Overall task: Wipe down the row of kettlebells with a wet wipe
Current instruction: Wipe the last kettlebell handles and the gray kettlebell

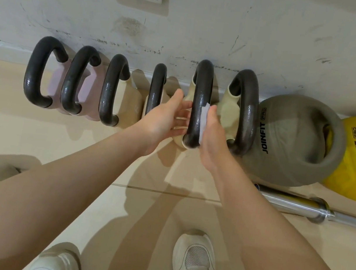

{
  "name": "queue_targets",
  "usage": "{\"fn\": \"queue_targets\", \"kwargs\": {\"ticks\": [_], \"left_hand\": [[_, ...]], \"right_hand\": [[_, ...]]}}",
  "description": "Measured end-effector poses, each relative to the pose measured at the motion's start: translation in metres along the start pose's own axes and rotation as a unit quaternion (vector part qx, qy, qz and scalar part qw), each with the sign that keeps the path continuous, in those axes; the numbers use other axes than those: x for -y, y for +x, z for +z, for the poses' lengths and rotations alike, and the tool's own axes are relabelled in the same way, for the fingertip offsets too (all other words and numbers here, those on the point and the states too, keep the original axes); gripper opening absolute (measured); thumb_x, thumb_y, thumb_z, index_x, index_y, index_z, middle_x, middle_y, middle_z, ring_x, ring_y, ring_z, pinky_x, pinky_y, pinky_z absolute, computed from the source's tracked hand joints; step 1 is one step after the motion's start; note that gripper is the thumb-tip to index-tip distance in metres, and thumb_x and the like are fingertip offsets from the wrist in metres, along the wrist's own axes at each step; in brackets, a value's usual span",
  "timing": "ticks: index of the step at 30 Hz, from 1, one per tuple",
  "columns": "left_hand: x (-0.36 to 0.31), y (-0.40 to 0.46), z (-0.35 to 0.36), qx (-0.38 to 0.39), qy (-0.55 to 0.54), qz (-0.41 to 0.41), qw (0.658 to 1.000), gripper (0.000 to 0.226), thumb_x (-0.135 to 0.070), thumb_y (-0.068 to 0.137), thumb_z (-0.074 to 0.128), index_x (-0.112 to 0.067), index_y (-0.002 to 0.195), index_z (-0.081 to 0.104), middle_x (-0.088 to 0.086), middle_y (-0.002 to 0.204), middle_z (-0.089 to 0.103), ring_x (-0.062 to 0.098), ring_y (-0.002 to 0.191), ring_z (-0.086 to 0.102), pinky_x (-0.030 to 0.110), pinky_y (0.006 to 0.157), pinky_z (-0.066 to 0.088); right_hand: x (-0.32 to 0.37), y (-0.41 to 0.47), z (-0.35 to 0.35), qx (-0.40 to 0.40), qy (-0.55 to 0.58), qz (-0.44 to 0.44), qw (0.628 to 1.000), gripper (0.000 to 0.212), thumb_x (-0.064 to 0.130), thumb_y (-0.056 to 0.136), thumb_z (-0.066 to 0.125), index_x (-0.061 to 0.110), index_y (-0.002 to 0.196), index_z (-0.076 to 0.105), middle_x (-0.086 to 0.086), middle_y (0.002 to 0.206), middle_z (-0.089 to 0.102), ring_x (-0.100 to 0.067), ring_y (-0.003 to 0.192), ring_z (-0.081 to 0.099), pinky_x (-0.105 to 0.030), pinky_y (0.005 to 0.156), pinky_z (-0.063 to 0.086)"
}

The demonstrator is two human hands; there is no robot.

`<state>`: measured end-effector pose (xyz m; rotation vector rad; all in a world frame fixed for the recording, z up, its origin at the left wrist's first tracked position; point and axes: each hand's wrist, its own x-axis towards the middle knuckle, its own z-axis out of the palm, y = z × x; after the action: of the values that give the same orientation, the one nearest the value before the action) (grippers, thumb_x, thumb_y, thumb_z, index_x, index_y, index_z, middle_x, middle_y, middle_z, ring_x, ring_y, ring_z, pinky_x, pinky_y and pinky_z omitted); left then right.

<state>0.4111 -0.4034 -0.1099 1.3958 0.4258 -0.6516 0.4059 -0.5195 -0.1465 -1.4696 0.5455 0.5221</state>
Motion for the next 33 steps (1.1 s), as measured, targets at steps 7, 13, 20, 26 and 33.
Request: {"fn": "queue_targets", "kwargs": {"ticks": [7, 13, 20, 26, 33], "left_hand": [[-0.001, 0.001, -0.003, 0.000, 0.014, -0.004, 1.000, 0.048, -0.051, 0.098, 0.025, -0.023, 0.116, 0.059, -0.005, 0.102, 0.066, 0.012, 0.096, 0.064, 0.029, 0.087, 0.050], [0.004, 0.002, -0.002, -0.006, 0.008, 0.004, 1.000, 0.046, -0.047, 0.099, 0.026, -0.023, 0.117, 0.060, -0.006, 0.097, 0.067, 0.013, 0.091, 0.064, 0.029, 0.085, 0.052], [0.002, 0.001, -0.003, 0.006, 0.029, 0.010, 0.999, 0.041, -0.046, 0.099, 0.024, -0.028, 0.110, 0.059, -0.007, 0.094, 0.064, 0.011, 0.083, 0.063, 0.026, 0.081, 0.052], [0.004, -0.002, -0.001, 0.008, 0.041, 0.013, 0.999, 0.045, -0.045, 0.100, 0.022, -0.028, 0.126, 0.054, -0.008, 0.095, 0.063, 0.009, 0.085, 0.062, 0.022, 0.076, 0.050], [-0.002, 0.008, 0.000, -0.011, 0.018, 0.023, 0.999, 0.042, -0.044, 0.099, 0.026, -0.020, 0.116, 0.056, -0.007, 0.102, 0.064, 0.011, 0.089, 0.061, 0.028, 0.088, 0.049]], "right_hand": [[-0.030, -0.026, 0.019, -0.138, 0.046, -0.039, 0.989, 0.048, 0.038, 0.101, 0.021, 0.023, 0.147, 0.017, 0.005, 0.139, 0.035, -0.008, 0.128, 0.033, -0.021, 0.100, 0.022], [-0.010, -0.002, 0.018, -0.128, 0.067, -0.039, 0.989, 0.052, 0.047, 0.099, 0.020, 0.018, 0.142, 0.026, 0.003, 0.130, 0.047, -0.014, 0.120, 0.047, -0.028, 0.096, 0.038], [-0.014, -0.002, 0.014, -0.128, 0.175, 0.129, 0.968, 0.034, 0.036, 0.099, 0.036, 0.012, 0.113, 0.054, -0.001, 0.093, 0.063, -0.014, 0.081, 0.054, -0.017, 0.072, 0.045], [-0.016, -0.003, 0.012, -0.218, 0.078, 0.095, 0.968, 0.032, 0.038, 0.096, 0.038, 0.010, 0.107, 0.049, -0.003, 0.109, 0.054, -0.016, 0.092, 0.052, -0.023, 0.072, 0.039], [-0.006, -0.013, 0.018, -0.204, 0.073, -0.078, 0.973, 0.019, 0.027, 0.100, 0.034, 0.020, 0.095, 0.051, 0.001, 0.090, 0.055, -0.011, 0.083, 0.054, -0.020, 0.067, 0.043]]}}
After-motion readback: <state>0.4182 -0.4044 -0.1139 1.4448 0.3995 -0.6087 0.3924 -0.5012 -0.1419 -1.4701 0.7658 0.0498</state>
